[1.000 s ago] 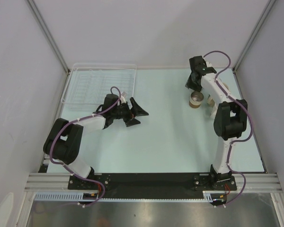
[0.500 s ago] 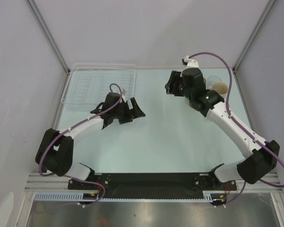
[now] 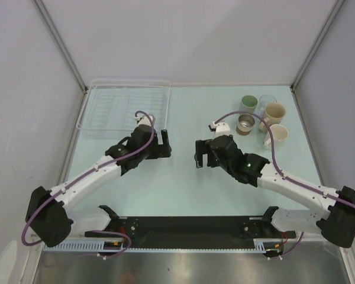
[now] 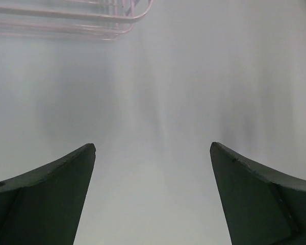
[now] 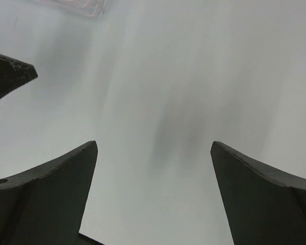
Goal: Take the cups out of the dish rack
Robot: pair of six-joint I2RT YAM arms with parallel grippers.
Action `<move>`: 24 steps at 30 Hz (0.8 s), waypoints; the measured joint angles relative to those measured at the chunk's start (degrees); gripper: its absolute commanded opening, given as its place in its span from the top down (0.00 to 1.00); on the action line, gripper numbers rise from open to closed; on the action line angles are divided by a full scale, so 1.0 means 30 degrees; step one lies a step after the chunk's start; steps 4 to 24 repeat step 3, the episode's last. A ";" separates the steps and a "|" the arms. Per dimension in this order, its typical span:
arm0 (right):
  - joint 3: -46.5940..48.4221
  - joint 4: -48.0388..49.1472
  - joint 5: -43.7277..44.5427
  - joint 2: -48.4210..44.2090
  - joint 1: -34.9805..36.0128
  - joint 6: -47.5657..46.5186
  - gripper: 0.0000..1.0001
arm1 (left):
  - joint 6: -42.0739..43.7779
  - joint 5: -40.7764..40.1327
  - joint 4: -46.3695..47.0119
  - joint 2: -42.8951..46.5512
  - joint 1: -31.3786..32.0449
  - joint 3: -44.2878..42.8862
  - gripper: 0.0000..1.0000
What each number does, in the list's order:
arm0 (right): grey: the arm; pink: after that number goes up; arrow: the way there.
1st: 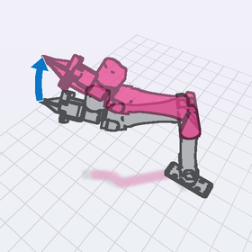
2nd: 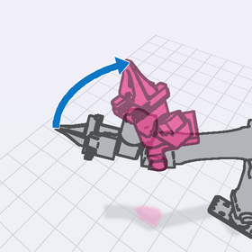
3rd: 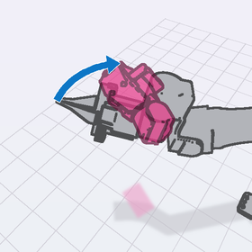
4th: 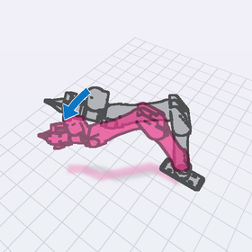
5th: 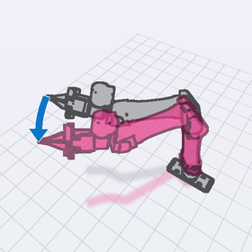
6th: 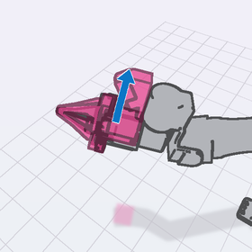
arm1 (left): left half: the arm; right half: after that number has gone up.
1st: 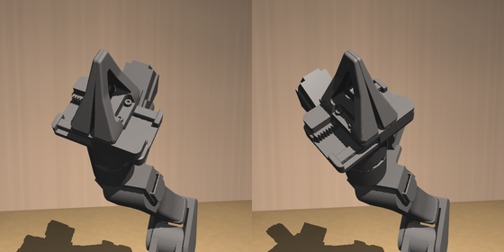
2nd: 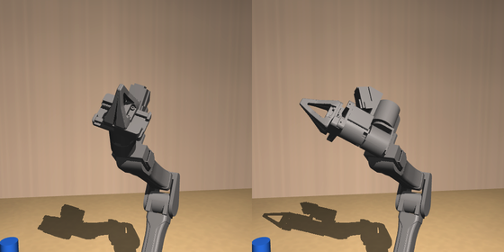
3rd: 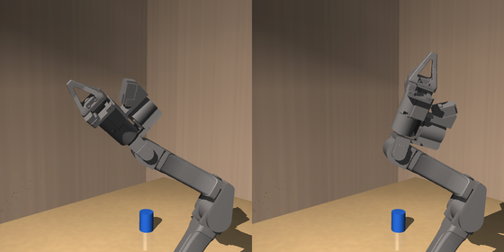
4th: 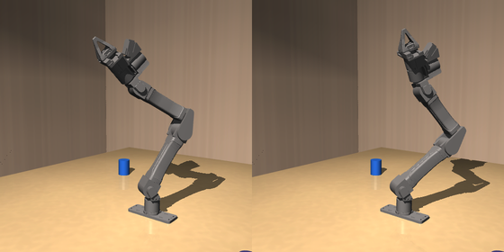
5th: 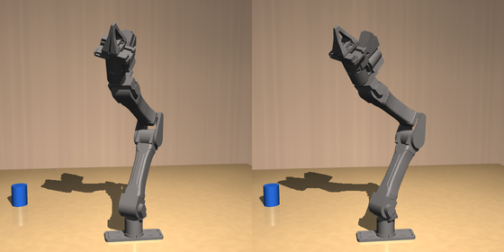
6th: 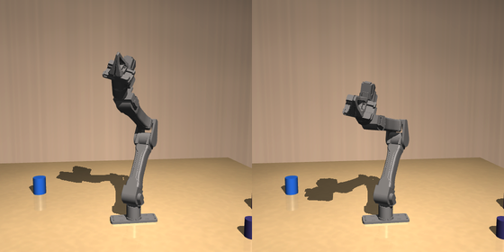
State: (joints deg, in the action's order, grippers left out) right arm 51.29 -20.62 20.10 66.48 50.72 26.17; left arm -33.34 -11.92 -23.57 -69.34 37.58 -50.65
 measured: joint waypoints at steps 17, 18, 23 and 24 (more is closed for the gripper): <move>-0.0357 0.0131 0.0270 -0.0474 0.0699 0.0204 0.00 | -0.0015 -0.0823 -0.0481 0.0736 0.0240 0.0270 0.00; -0.0357 0.0131 0.0270 -0.0474 0.0699 0.0204 0.00 | -0.0015 -0.0823 -0.0481 0.0736 0.0240 0.0270 0.00; -0.0357 0.0131 0.0270 -0.0474 0.0699 0.0204 0.00 | -0.0015 -0.0823 -0.0481 0.0736 0.0240 0.0270 0.00; -0.0357 0.0131 0.0270 -0.0474 0.0699 0.0204 0.00 | -0.0015 -0.0823 -0.0481 0.0736 0.0240 0.0270 0.00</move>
